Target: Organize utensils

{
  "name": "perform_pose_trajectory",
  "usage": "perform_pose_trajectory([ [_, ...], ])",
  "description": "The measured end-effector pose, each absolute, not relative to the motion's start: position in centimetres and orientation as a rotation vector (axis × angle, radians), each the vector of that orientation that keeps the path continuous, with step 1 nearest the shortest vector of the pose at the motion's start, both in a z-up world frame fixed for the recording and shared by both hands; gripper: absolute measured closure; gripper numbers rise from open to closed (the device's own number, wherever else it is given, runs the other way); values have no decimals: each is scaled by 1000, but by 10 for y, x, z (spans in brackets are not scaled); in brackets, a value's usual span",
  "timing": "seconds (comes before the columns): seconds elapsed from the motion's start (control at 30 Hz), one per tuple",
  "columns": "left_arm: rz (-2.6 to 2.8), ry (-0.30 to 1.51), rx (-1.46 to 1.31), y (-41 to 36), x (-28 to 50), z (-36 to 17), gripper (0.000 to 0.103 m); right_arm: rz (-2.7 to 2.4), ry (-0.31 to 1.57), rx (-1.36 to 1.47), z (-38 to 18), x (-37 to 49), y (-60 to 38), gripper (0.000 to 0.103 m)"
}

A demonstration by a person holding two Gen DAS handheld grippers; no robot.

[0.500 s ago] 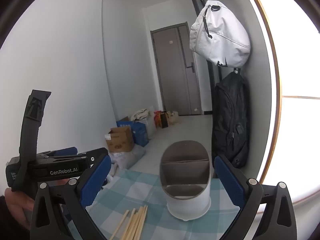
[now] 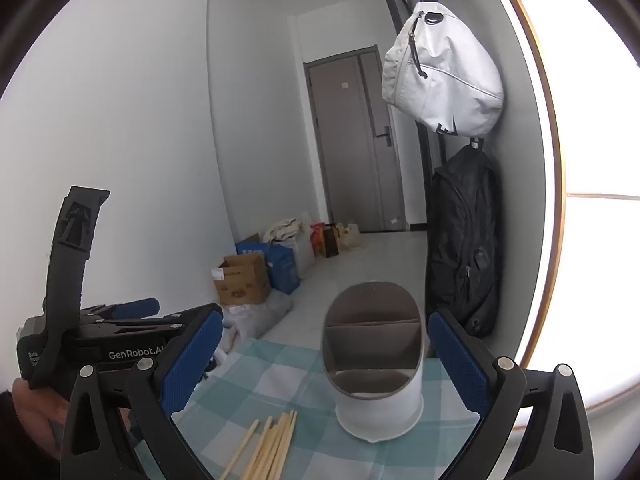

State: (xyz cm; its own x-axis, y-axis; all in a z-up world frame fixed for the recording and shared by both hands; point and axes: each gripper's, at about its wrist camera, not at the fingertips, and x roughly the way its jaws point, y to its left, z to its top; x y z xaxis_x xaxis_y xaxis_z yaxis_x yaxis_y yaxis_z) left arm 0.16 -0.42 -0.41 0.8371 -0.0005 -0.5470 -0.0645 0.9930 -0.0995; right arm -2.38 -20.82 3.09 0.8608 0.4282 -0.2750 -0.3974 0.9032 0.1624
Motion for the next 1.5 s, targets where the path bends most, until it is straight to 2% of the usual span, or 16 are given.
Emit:
perform_pose_trajectory([
  [1.5, 14, 588, -123, -2, 0, -7, 1, 441, 315, 90, 28, -23, -205, 0],
])
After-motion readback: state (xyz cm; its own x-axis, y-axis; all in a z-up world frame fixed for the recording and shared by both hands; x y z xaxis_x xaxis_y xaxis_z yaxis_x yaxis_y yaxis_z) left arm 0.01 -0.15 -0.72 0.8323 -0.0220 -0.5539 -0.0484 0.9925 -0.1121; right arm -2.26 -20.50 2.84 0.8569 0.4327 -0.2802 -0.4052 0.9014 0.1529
